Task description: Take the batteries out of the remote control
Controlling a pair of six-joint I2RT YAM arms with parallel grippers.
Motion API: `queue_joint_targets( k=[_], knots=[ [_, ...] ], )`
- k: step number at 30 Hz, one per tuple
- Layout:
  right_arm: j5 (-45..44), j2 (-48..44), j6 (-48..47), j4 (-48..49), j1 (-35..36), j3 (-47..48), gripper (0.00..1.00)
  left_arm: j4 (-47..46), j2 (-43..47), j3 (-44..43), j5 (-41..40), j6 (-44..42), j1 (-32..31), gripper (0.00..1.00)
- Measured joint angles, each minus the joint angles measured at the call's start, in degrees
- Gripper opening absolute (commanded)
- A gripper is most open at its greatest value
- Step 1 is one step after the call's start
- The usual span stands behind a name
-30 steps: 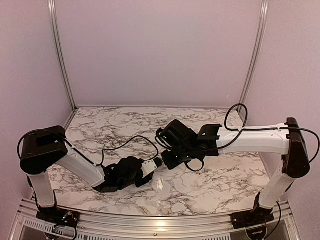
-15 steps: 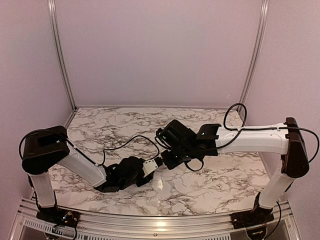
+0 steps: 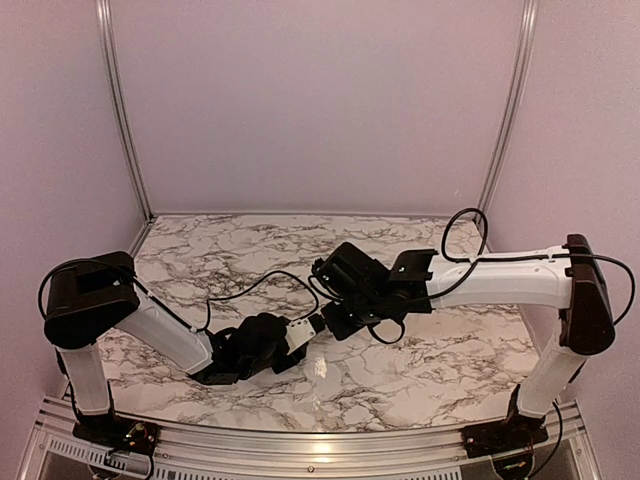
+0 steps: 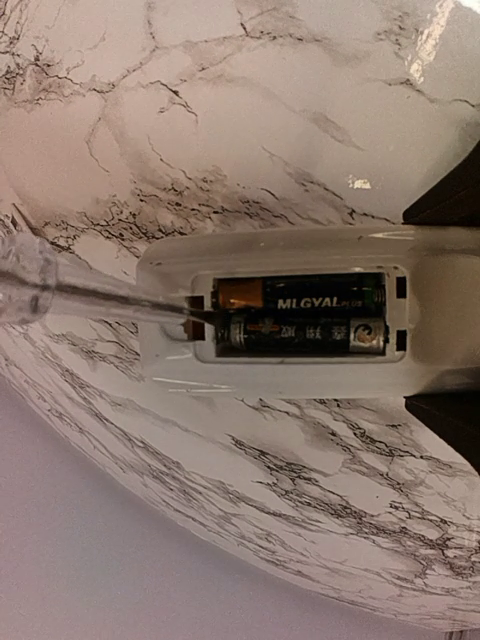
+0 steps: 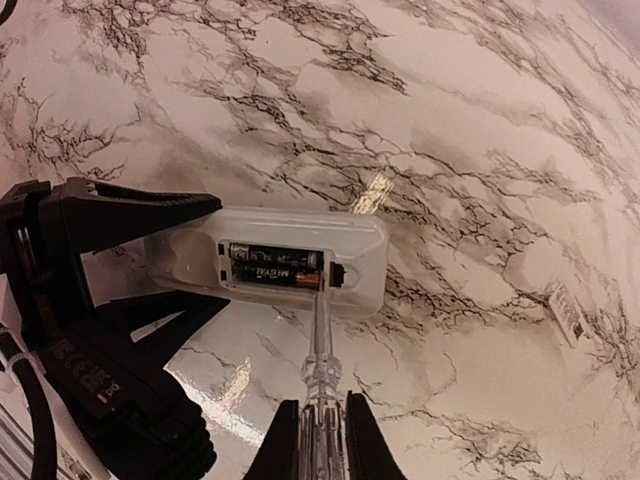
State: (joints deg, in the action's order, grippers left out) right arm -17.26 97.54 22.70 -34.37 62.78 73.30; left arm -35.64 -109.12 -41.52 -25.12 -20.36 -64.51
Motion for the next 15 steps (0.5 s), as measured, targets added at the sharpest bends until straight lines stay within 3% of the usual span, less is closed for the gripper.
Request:
queue_joint_targets(
  k=[15],
  knots=[
    [-0.04,0.63,-0.04,0.44,0.0,0.0,0.0,0.46,0.0,0.0,0.0,0.02,0.0,0.0]
  ],
)
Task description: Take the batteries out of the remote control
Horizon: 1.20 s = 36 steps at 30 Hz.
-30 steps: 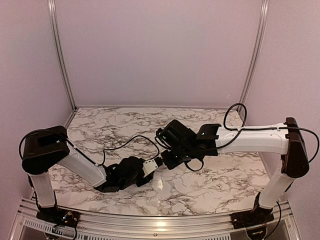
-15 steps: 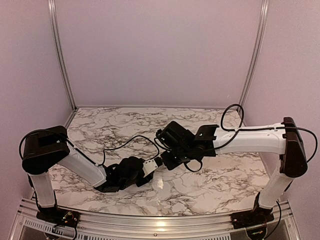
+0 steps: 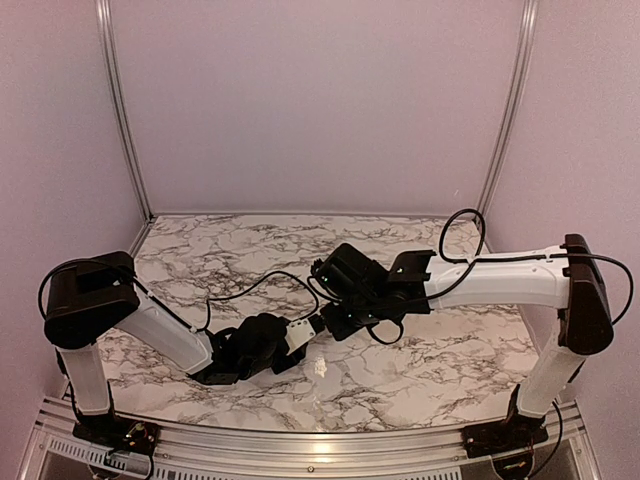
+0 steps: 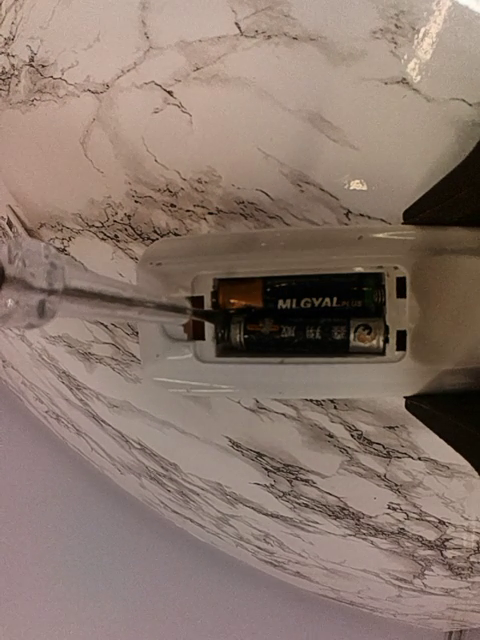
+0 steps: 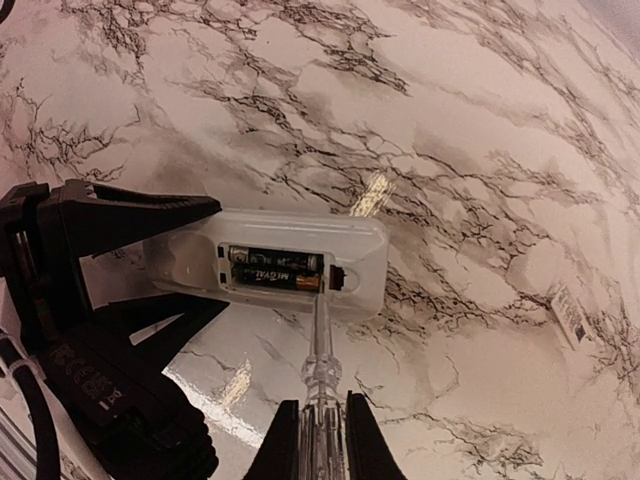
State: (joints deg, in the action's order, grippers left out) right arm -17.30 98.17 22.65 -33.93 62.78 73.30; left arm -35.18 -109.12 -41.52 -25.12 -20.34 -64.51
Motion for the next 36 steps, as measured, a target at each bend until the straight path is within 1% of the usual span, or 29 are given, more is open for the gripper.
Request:
queue_joint_targets(
  k=[9,26,30,36],
  knots=[
    [-0.07,-0.11,-0.07,2.4,0.0,-1.44,0.0,0.28,0.0,0.0,0.13,0.04,0.0,0.0],
    [0.92,-6.8,1.27,12.35,-0.07,-12.96,0.0,0.02,0.02,0.02,3.06,0.66,0.0,0.0],
    [3.43,-9.57,1.33,15.17,-1.2,-16.74,0.0,-0.81,0.17,0.59,4.09,0.63,-0.02,0.0],
    [10.54,-13.81,1.25,19.34,-4.76,-21.44,0.0,-2.03,0.5,1.49,5.03,0.63,-0.02,0.0]
  ],
)
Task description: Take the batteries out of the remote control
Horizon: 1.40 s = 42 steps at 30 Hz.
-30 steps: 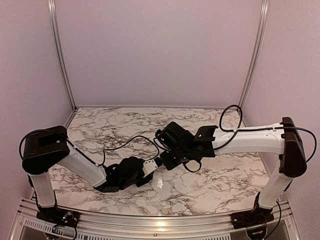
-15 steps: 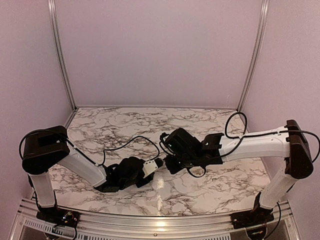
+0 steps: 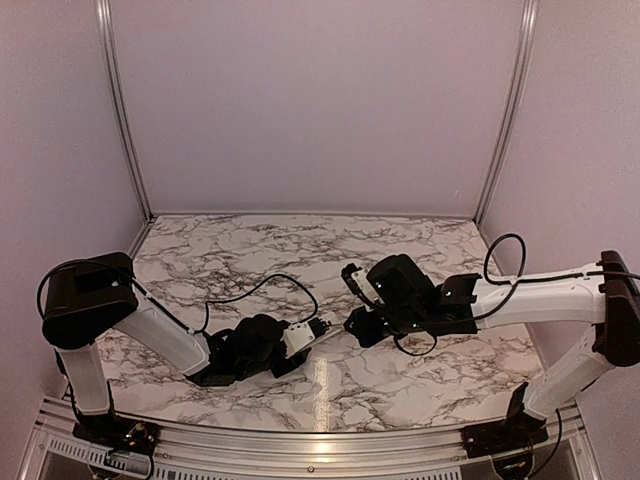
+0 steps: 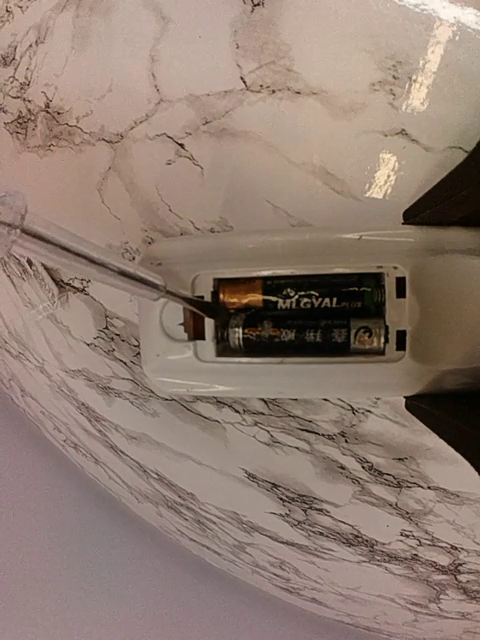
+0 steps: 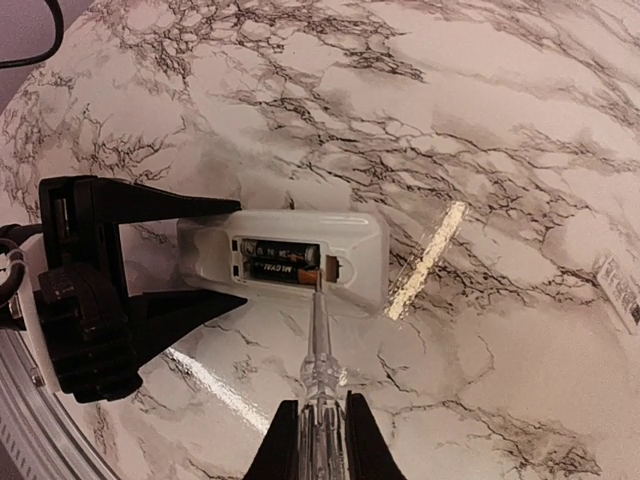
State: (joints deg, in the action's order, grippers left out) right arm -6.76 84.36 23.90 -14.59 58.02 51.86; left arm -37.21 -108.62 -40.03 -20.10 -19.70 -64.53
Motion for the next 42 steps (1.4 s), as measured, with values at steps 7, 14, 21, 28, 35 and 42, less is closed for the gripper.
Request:
queue_joint_targets(
  k=[7,14,21,28,35,42],
  knots=[
    [3.63,-0.81,-0.15,2.03,-1.6,-1.55,0.0,-0.7,0.52,0.92,0.52,0.0,0.0,0.0],
    [4.24,0.09,-0.17,2.78,-1.7,-1.46,0.0,-0.94,0.9,1.6,0.72,0.0,0.02,0.0],
    [3.69,2.95,-0.44,3.02,-1.68,0.31,0.0,-0.28,0.9,1.62,-0.44,0.02,0.2,0.0],
    [4.57,3.32,-1.53,4.2,-2.36,0.11,0.0,-1.25,0.92,2.29,-0.46,-0.04,0.31,0.0],
    [12.22,2.16,-2.58,8.81,-5.03,-4.22,0.0,-3.37,2.73,5.66,1.64,-0.5,0.46,0.0],
    [16.48,-0.46,-2.58,11.15,-5.64,-6.97,0.0,-4.94,6.12,9.14,4.5,-0.87,0.42,0.0]
  ],
)
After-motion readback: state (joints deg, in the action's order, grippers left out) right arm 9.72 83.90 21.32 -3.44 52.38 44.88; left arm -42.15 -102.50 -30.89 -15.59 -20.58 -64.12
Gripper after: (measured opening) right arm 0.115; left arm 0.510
